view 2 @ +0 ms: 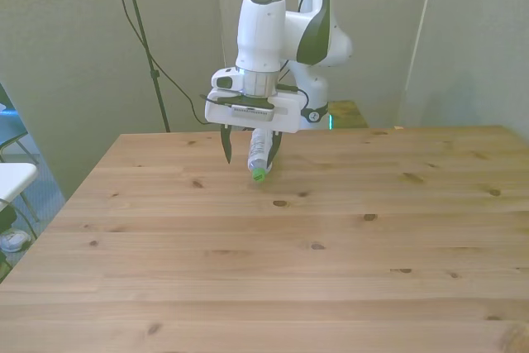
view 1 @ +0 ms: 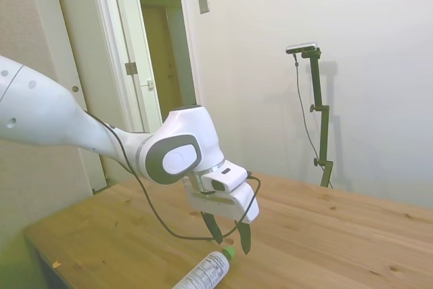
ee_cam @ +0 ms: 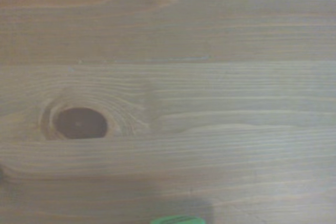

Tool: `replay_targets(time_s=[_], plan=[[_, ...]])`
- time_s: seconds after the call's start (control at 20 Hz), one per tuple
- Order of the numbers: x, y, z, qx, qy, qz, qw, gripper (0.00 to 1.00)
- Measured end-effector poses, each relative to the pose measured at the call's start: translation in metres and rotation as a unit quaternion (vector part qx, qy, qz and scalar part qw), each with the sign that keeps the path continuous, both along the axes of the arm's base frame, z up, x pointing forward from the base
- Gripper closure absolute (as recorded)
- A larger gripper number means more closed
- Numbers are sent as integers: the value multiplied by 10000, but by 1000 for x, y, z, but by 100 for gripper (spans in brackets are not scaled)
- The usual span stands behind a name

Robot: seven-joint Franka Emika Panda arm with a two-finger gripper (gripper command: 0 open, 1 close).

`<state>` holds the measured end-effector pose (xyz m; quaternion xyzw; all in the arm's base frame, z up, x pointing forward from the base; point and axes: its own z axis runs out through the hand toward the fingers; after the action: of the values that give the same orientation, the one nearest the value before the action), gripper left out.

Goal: Stand the water bottle

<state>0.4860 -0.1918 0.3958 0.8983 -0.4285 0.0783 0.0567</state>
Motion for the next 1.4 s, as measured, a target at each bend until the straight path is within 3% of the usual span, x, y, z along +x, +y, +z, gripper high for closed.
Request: replay_targets(time_s=[0.3,0.35,1.4], plan=[[5,6,-16,21,93,79,9999,0],[5,7,-18,24,107,88,9999,100],[4,2,-36,95,114,-161,9998,100]])
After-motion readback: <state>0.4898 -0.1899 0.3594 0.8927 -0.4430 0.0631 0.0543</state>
